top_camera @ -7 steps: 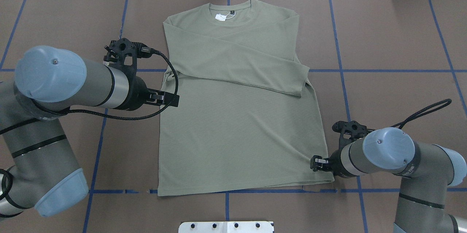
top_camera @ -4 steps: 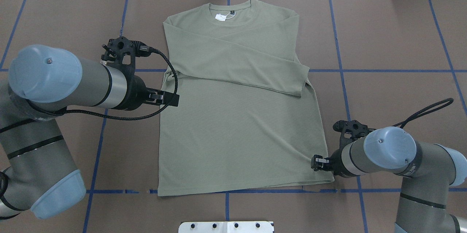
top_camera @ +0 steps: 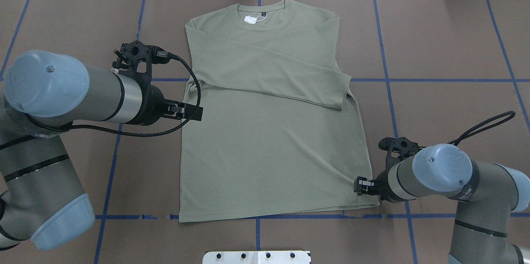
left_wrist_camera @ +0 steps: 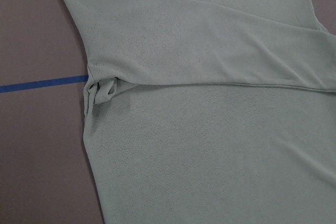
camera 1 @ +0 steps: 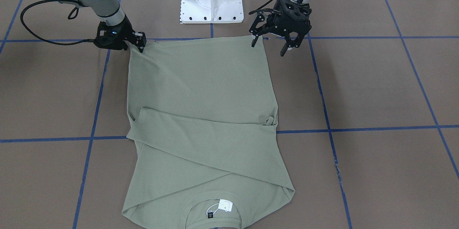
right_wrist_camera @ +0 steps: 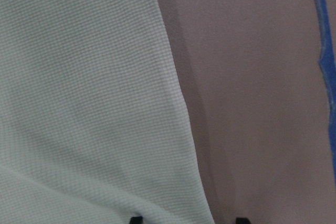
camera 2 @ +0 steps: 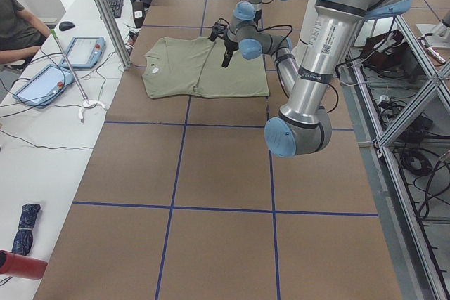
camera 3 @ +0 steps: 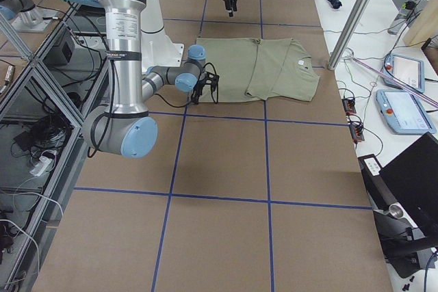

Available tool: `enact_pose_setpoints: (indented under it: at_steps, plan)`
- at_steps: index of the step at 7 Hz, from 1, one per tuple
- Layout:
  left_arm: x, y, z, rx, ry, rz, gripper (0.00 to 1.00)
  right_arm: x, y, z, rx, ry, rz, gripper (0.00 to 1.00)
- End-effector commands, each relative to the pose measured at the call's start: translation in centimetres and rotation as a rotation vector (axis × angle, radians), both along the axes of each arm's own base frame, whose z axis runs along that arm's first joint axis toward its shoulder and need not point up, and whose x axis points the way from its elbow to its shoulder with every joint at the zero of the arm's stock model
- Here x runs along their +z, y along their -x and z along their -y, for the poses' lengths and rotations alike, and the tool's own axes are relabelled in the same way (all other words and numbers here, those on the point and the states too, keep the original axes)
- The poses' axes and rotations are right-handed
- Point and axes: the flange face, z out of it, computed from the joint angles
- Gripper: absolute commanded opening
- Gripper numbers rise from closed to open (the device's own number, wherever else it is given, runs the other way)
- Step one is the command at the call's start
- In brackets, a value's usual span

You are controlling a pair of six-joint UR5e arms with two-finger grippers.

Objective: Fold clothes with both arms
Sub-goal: 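Grasp the hem corner nearest the robot with the right gripper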

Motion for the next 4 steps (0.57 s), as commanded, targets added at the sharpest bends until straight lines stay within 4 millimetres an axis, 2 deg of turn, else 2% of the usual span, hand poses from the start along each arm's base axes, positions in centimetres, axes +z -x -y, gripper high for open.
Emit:
enact_pose_setpoints:
  at_steps: [1,2,4]
  plan:
    - [-0.14,0.07,-0.04,0.000,-0.002,-0.003,1.00,0.18,0.16,-0.18,-0.006,0.003,-0.004,0.64]
    - [-0.20,0.11,-0.07,0.000,-0.003,-0.004,1.00,0.02,0.27,-0.24,-0.008,0.003,0.000,0.46]
    - [-0.38,0.34,-0.22,0.000,-0.005,-0.008,1.00,-0.03,0.33,-0.40,-0.005,-0.007,-0.002,0.04]
